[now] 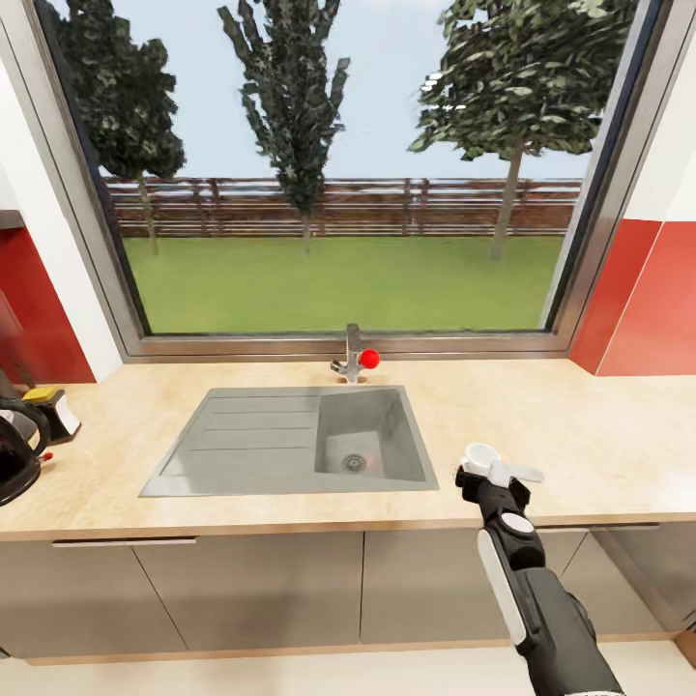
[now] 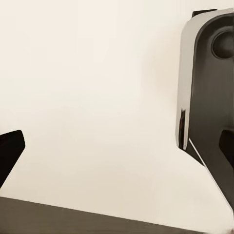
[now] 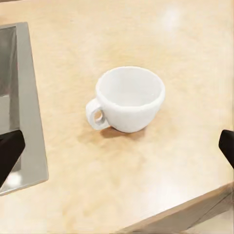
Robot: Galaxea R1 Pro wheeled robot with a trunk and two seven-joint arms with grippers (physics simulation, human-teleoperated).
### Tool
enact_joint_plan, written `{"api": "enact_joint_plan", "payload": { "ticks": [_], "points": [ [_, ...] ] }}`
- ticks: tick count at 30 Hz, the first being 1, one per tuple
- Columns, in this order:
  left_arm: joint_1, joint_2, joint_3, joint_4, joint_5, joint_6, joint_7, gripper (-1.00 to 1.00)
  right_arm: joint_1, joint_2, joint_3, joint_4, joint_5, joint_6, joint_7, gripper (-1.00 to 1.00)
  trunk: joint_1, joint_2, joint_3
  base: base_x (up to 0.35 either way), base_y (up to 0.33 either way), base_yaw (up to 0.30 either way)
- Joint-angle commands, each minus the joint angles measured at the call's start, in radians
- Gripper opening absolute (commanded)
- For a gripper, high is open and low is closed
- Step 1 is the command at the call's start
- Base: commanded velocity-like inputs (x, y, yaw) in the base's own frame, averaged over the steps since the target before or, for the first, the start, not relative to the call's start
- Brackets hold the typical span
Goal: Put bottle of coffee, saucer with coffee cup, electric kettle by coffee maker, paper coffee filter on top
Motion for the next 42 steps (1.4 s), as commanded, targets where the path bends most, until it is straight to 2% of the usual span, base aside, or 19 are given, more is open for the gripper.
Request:
{"api": "enact_joint_plan", "payload": {
  "ticks": [1,4,7,14,22,42],
  "points": [
    [-0.001,0.000,0.004,0.011,-0.010,-0.003,0.004,1.00,-0.005,0.000,0.000,-0.002,-0.009,0.049,-0.014,1.00,0.000,-0.002,-0.002,0.000,0.000,0.000],
    [-0.001,0.000,0.003,0.032,-0.012,-0.002,0.005,1.00,-0.011,0.000,0.000,-0.009,-0.009,0.131,-0.021,1.00,0.000,-0.002,-0.002,0.000,0.000,0.000],
    [-0.001,0.000,0.003,0.041,-0.012,0.002,0.005,1.00,-0.013,0.001,0.001,-0.037,-0.009,0.174,-0.023,1.00,0.000,-0.002,-0.002,0.020,0.000,0.000],
    [-0.001,0.000,0.003,0.042,-0.012,0.033,0.008,1.00,-0.013,0.000,0.000,-0.066,-0.008,0.182,-0.023,1.00,0.000,-0.002,-0.002,0.234,0.000,0.000],
    [0.003,-0.001,0.001,0.042,-0.012,0.037,0.009,1.00,-0.013,0.000,0.000,-0.085,-0.008,0.203,-0.023,1.00,0.000,-0.002,-0.002,0.077,-0.019,0.000],
    [0.007,-0.002,0.001,0.042,-0.012,0.039,0.008,1.00,-0.013,0.000,0.001,-0.078,-0.007,0.209,-0.023,1.00,0.000,-0.002,-0.002,0.195,-0.203,0.000]
  ]
}}
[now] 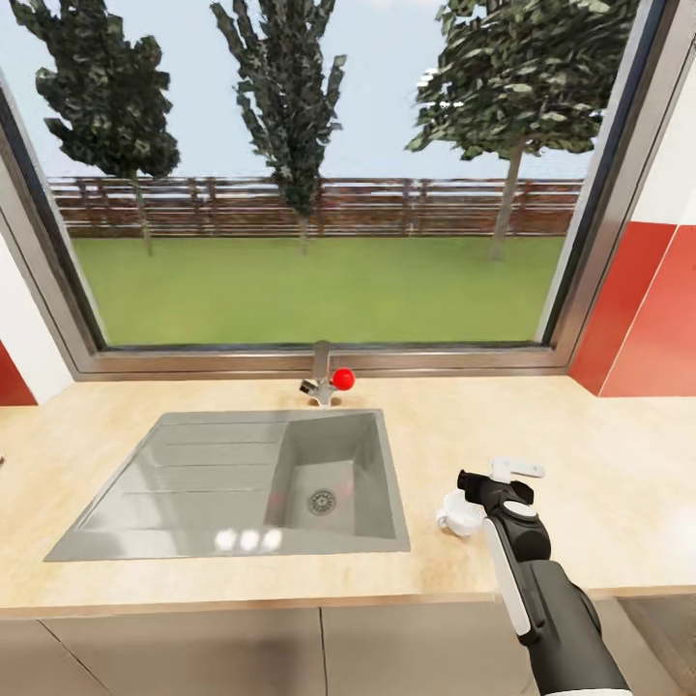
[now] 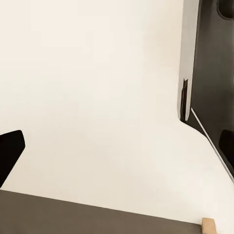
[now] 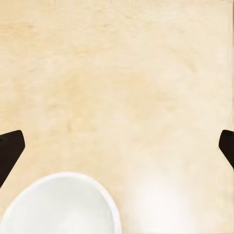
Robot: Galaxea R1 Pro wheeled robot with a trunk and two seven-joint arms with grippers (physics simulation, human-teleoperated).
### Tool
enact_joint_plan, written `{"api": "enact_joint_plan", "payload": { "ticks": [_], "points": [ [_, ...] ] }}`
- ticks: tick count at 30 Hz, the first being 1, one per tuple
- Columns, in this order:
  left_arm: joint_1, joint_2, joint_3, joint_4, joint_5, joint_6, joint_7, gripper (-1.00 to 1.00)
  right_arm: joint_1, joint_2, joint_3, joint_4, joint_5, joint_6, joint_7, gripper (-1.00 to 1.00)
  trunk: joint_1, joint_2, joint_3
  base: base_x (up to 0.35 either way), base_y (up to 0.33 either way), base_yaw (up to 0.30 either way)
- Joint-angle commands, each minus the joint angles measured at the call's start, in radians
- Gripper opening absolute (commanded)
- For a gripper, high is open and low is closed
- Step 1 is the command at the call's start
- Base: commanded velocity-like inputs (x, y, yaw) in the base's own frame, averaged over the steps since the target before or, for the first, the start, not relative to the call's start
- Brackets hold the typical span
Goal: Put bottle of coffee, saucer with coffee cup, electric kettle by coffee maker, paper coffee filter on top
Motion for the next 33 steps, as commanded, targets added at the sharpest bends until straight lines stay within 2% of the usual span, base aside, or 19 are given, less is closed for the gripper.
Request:
{"api": "enact_joint_plan", "payload": {
  "ticks": [1,10,16,33],
  "points": [
    [-0.001,0.000,0.003,0.004,-0.010,-0.007,0.005,1.00,-0.001,0.000,0.000,0.000,-0.008,0.003,-0.007,1.00,0.001,-0.002,-0.002,0.115,-0.211,0.000],
    [0.001,0.000,0.003,0.004,-0.010,-0.007,0.005,1.00,-0.001,0.000,0.003,0.012,-0.005,0.004,-0.007,1.00,0.001,-0.002,-0.002,0.021,-0.039,0.000],
    [0.002,0.000,0.003,0.004,-0.010,-0.008,0.006,1.00,-0.001,0.000,0.004,0.078,-0.006,0.004,-0.006,1.00,0.001,-0.002,-0.002,0.000,-0.001,0.000],
    [0.002,0.001,0.003,0.004,-0.010,-0.009,0.006,1.00,0.000,-0.001,0.004,0.089,-0.006,0.005,-0.005,1.00,0.001,-0.002,-0.002,0.000,0.000,0.000]
  ]
}}
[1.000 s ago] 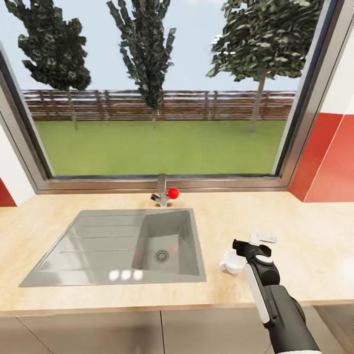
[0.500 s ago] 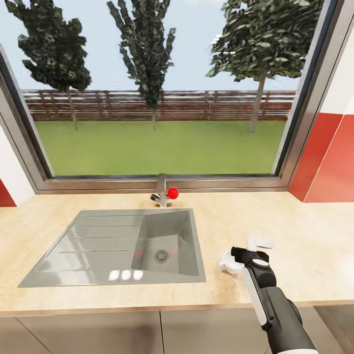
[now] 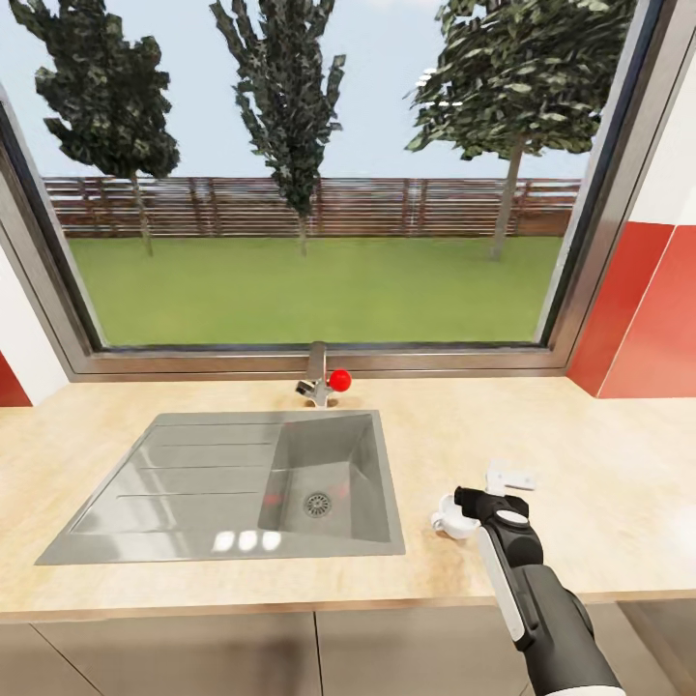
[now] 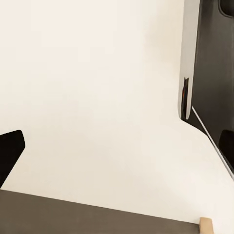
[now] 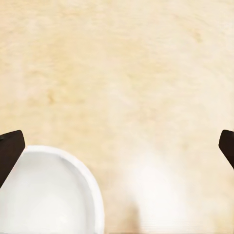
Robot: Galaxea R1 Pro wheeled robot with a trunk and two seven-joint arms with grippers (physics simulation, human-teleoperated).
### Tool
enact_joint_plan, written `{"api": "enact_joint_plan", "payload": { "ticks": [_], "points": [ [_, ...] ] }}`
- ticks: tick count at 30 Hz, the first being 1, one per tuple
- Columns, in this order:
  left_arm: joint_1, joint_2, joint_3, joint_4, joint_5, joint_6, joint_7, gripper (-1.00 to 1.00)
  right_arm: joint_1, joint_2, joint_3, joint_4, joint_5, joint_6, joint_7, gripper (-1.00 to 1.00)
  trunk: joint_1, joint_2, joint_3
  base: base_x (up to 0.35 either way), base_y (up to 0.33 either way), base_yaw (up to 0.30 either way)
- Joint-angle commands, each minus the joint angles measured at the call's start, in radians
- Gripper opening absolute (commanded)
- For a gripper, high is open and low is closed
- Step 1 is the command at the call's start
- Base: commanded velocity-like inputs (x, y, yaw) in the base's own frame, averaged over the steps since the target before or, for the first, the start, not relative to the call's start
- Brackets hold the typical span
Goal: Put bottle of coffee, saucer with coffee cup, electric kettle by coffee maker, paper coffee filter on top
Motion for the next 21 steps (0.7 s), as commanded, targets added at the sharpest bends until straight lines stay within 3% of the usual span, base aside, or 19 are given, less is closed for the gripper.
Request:
{"api": "enact_joint_plan", "payload": {
  "ticks": [1,8,21],
  "points": [
    [-0.002,0.000,0.004,0.004,-0.010,-0.007,0.004,1.00,-0.001,-0.001,0.000,0.002,-0.009,0.003,-0.007,1.00,0.001,-0.002,-0.002,0.000,0.000,0.000],
    [-0.001,0.000,0.004,0.004,-0.010,-0.007,0.003,1.00,0.000,-0.011,0.000,0.076,-0.012,0.002,-0.007,1.00,0.001,-0.002,-0.002,0.000,0.000,0.000],
    [-0.001,0.000,0.003,0.004,-0.010,-0.007,0.003,1.00,0.000,-0.012,0.000,0.086,-0.012,0.002,-0.007,1.00,0.001,-0.002,-0.002,0.000,0.000,0.000]
  ]
}}
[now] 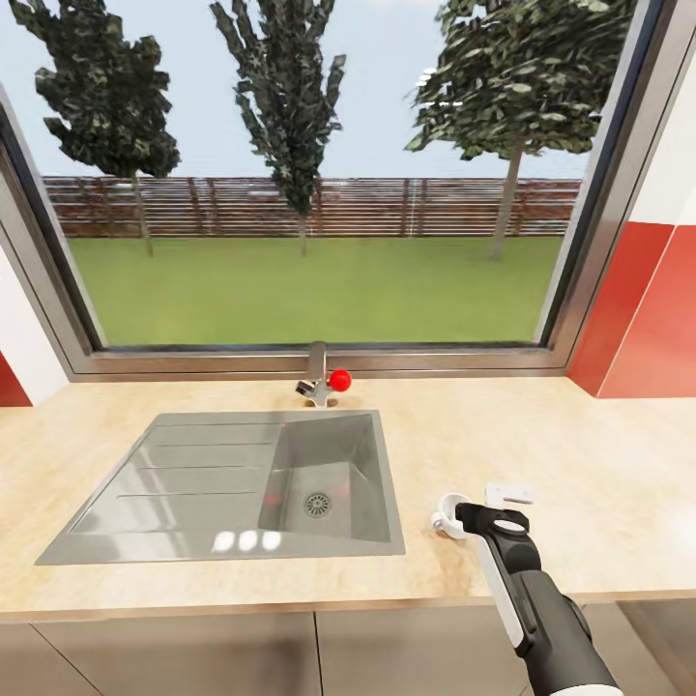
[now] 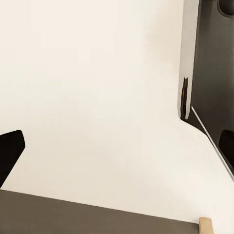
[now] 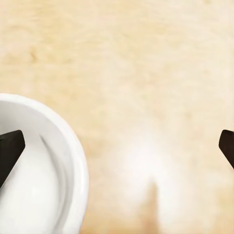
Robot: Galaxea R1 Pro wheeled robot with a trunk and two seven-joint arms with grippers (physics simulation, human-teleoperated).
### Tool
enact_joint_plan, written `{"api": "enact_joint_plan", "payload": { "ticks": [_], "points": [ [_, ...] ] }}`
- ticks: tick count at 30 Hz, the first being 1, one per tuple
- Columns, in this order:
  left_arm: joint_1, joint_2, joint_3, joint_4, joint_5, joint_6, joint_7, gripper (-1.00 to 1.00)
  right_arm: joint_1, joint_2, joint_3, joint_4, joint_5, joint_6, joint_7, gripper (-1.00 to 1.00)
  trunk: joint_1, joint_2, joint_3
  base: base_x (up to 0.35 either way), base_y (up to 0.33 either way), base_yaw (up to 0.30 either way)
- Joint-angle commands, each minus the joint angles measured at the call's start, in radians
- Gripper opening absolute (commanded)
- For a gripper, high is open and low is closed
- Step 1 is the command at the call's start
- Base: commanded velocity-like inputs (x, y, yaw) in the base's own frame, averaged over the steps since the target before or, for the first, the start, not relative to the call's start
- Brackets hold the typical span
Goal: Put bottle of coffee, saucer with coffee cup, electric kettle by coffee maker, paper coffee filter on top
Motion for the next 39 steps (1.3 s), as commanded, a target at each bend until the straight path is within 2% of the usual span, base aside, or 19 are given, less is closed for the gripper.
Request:
{"api": "enact_joint_plan", "payload": {
  "ticks": [1,18,19,39],
  "points": [
    [-0.002,0.000,0.004,0.004,-0.010,-0.007,0.004,1.00,-0.001,0.000,0.000,-0.001,-0.008,0.003,-0.007,1.00,0.001,-0.002,-0.002,0.000,0.000,0.000],
    [-0.001,0.000,0.004,0.004,-0.010,-0.007,0.004,1.00,-0.001,0.002,0.001,0.053,-0.012,-0.002,-0.005,1.00,0.001,-0.002,-0.002,0.000,0.000,0.000],
    [-0.001,0.000,0.004,0.004,-0.010,-0.007,0.004,1.00,-0.001,0.002,0.001,0.053,-0.012,-0.002,-0.005,-1.00,0.001,-0.002,-0.002,0.000,0.000,0.000],
    [0.004,0.000,0.004,0.004,-0.010,-0.007,0.004,1.00,-0.001,0.002,0.000,0.046,-0.013,-0.001,-0.005,-1.00,0.001,-0.002,-0.002,0.000,0.000,0.000]
  ]
}}
